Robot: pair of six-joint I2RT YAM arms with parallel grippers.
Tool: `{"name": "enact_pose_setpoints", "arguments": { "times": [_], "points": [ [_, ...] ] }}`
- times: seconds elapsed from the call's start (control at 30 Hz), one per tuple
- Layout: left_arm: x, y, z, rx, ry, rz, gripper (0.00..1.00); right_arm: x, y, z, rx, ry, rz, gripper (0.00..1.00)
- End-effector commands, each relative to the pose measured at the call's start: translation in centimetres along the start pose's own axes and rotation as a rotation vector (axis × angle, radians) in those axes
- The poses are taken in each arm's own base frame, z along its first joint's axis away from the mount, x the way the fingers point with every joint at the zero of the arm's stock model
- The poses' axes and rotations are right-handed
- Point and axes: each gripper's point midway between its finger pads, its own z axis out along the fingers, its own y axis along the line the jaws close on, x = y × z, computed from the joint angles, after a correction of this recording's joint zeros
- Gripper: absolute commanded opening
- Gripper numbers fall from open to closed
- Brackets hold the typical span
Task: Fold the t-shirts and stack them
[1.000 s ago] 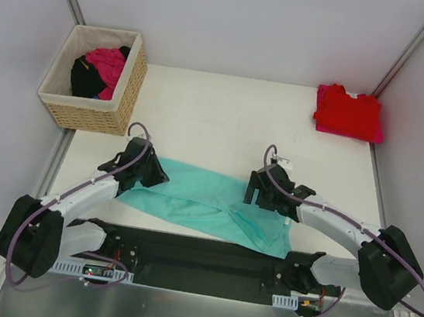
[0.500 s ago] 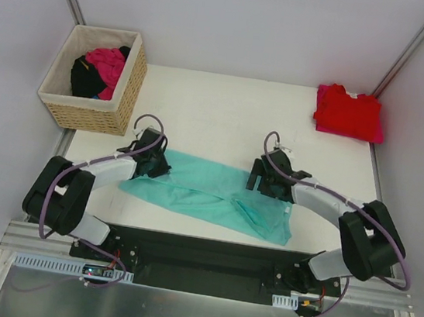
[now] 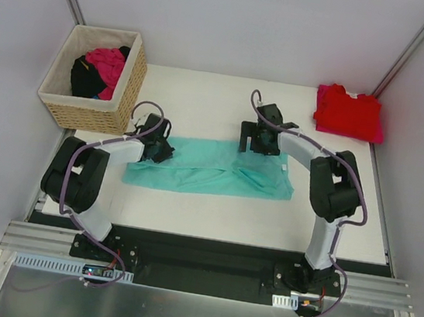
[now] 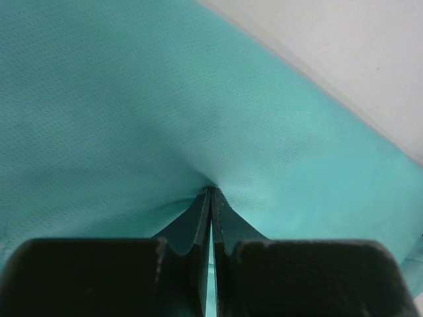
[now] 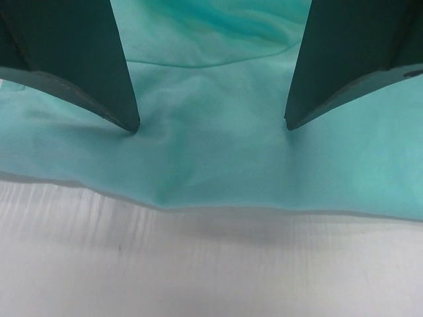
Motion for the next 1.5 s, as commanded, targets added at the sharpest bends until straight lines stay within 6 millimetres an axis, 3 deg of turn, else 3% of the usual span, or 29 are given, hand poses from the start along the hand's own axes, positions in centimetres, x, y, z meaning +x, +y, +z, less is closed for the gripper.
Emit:
{"name": "enact_pose_setpoints", "arguments": {
  "times": [0.0, 0.17, 0.27, 0.37, 0.47, 0.63, 0.83, 0.87, 0.9, 1.2, 1.47],
  "points": [
    [-1.1, -1.9, -1.0, 0.047, -0.021, -0.103, 0.0, -2.5, 0.2, -2.2, -0.111, 0.032, -0.123, 0.97],
    [-1.5, -2.6, -3.6, 0.106, -0.063, -0.1, 0.0, -4.6, 0.0, -7.7, -0.099, -0.065, -0.118, 0.97],
    [-2.2, -3.6, -5.9, 0.16, -0.109, -0.063, 0.01, -4.4, 0.8, -9.2, -0.129, -0.083, -0.095, 0.97],
    [-2.6, -4.0, -7.6, 0.182, -0.135, -0.043, 0.06, -4.0, 2.1, -9.0, -0.172, -0.064, -0.074, 0.97],
    [-2.9, -3.8, -8.4, 0.178, -0.147, -0.031, 0.11, -2.6, 3.2, -7.4, -0.171, -0.027, -0.085, 0.97],
    [-2.9, -3.3, -8.9, 0.177, -0.16, -0.028, 0.6, -0.1, 4.9, -4.6, -0.196, 0.017, -0.053, 0.97],
    [-2.8, -3.0, -9.1, 0.175, -0.167, -0.021, 0.83, 0.9, 5.8, -3.4, -0.22, 0.049, -0.043, 0.97],
    [-2.8, -2.8, -9.1, 0.173, -0.167, -0.021, 0.95, 0.9, 5.9, -3.5, -0.222, 0.049, -0.045, 0.97],
    [-2.8, -2.7, -9.1, 0.171, -0.17, -0.022, 0.99, 1.0, 5.9, -3.6, -0.221, 0.047, -0.045, 0.97],
    [-2.6, -2.6, -9.1, 0.166, -0.162, -0.026, 0.99, 3.1, 6.5, -5.3, -0.221, 0.055, -0.072, 0.97],
    [-2.3, -2.3, -9.3, 0.165, -0.158, -0.035, 0.98, 6.1, 7.6, -6.3, -0.216, 0.077, -0.118, 0.98]
  ]
}}
